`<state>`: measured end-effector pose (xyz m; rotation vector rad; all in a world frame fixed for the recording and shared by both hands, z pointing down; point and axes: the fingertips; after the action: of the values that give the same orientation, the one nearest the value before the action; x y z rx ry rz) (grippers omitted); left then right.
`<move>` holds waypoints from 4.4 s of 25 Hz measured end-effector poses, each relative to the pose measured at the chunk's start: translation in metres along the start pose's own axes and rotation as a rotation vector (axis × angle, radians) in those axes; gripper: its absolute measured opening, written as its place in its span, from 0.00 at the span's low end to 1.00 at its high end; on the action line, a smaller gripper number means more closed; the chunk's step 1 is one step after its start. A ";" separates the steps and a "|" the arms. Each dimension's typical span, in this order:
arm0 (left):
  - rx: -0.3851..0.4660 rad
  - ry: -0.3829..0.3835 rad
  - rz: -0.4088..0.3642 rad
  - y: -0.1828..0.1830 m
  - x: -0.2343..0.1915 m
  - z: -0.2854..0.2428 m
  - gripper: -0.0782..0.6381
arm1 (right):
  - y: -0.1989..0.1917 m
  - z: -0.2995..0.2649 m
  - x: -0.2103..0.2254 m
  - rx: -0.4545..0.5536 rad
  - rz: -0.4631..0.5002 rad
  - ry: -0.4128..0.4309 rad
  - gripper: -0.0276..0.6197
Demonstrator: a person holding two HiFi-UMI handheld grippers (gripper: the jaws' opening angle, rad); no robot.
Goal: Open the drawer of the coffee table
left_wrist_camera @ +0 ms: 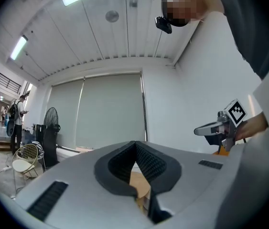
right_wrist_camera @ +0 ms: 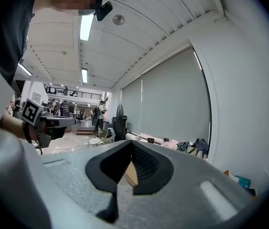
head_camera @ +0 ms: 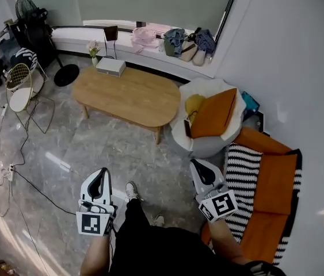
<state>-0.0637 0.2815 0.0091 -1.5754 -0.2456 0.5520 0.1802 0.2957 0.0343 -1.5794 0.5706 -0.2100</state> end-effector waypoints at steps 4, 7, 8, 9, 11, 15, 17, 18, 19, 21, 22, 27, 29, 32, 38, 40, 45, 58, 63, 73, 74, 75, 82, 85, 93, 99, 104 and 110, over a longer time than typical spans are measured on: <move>0.008 -0.002 0.011 0.011 -0.046 -0.039 0.12 | 0.005 -0.059 0.010 -0.021 0.001 -0.004 0.05; 0.005 -0.010 0.018 0.021 -0.089 -0.065 0.12 | 0.020 -0.111 0.009 -0.022 0.016 0.004 0.05; 0.004 -0.015 0.024 0.024 -0.102 -0.074 0.12 | 0.025 -0.128 0.009 -0.023 0.017 0.004 0.05; 0.003 -0.019 0.031 0.029 -0.115 -0.083 0.12 | 0.029 -0.144 0.009 -0.027 0.016 0.004 0.05; 0.003 -0.030 0.046 0.037 -0.140 -0.099 0.12 | 0.036 -0.172 0.007 -0.039 0.013 0.001 0.05; 0.015 -0.058 0.058 0.051 -0.183 -0.132 0.12 | 0.043 -0.213 0.002 -0.055 0.023 -0.014 0.05; 0.023 -0.074 0.057 0.056 -0.195 -0.146 0.12 | 0.044 -0.226 0.004 -0.063 0.024 -0.024 0.05; 0.024 -0.082 0.055 0.056 -0.198 -0.152 0.12 | 0.044 -0.230 0.006 -0.067 0.024 -0.030 0.05; 0.023 -0.090 0.047 0.057 -0.200 -0.158 0.12 | 0.044 -0.234 0.008 -0.071 0.023 -0.034 0.05; 0.017 -0.107 0.043 0.056 -0.199 -0.170 0.12 | 0.043 -0.239 0.017 -0.069 0.017 -0.041 0.05; 0.015 -0.114 0.048 0.055 -0.196 -0.177 0.12 | 0.043 -0.242 0.022 -0.064 0.015 -0.044 0.05; 0.026 -0.112 0.051 0.055 -0.183 -0.194 0.12 | 0.042 -0.255 0.043 -0.029 0.009 -0.036 0.05; 0.000 -0.096 0.019 0.051 -0.181 -0.195 0.12 | 0.045 -0.257 0.051 -0.013 0.009 -0.029 0.05; 0.028 -0.077 0.022 0.061 -0.172 -0.205 0.12 | 0.043 -0.260 0.070 -0.004 0.000 -0.015 0.05; 0.032 -0.034 0.020 0.060 -0.164 -0.217 0.12 | 0.035 -0.271 0.088 -0.002 0.002 0.031 0.05; 0.026 -0.026 0.021 0.058 -0.162 -0.221 0.12 | 0.035 -0.276 0.092 -0.002 0.008 0.045 0.05; 0.017 -0.026 0.009 0.050 -0.156 -0.237 0.12 | 0.025 -0.285 0.098 -0.002 0.022 0.079 0.05; -0.023 -0.016 0.014 -0.021 -0.191 -0.275 0.12 | -0.055 -0.330 0.076 -0.085 0.041 0.158 0.05; -0.013 -0.003 0.021 -0.080 -0.220 -0.282 0.12 | -0.119 -0.360 0.050 -0.071 0.045 0.194 0.05; -0.037 -0.044 0.003 -0.232 -0.260 -0.317 0.12 | -0.264 -0.407 0.012 -0.064 -0.009 0.228 0.05; -0.040 -0.049 0.004 -0.246 -0.260 -0.320 0.12 | -0.278 -0.409 0.008 -0.067 -0.007 0.238 0.05; -0.043 -0.054 0.005 -0.261 -0.261 -0.323 0.12 | -0.293 -0.411 0.004 -0.071 -0.004 0.249 0.05; -0.030 -0.060 -0.021 -0.350 -0.282 -0.332 0.12 | -0.399 -0.426 -0.036 -0.077 0.022 0.364 0.05; -0.014 -0.058 -0.049 -0.389 -0.293 -0.336 0.12 | -0.422 -0.443 -0.057 0.067 0.053 0.394 0.05; 0.017 -0.083 -0.099 -0.489 -0.310 -0.344 0.12 | -0.565 -0.467 -0.099 -0.072 0.327 0.571 0.05; 0.040 -0.094 -0.111 -0.550 -0.325 -0.350 0.12 | -0.598 -0.494 -0.083 0.119 0.190 0.428 0.05; 0.051 -0.111 -0.085 -0.575 -0.326 -0.347 0.12 | -0.643 -0.494 -0.077 -0.011 0.090 0.385 0.05; 0.009 -0.143 -0.116 -0.581 -0.317 -0.344 0.12 | -0.657 -0.493 -0.080 -0.001 0.080 0.360 0.05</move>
<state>-0.0680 -0.1164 0.6400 -1.5041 -0.4397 0.5746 0.0342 -0.1039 0.7418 -1.5254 0.9109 -0.4385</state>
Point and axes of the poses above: the fingertips, and each gripper's own axes: z backward along the fingers, x to its right, y out of its top, and after that the axes turned 11 degrees about z, right-handed
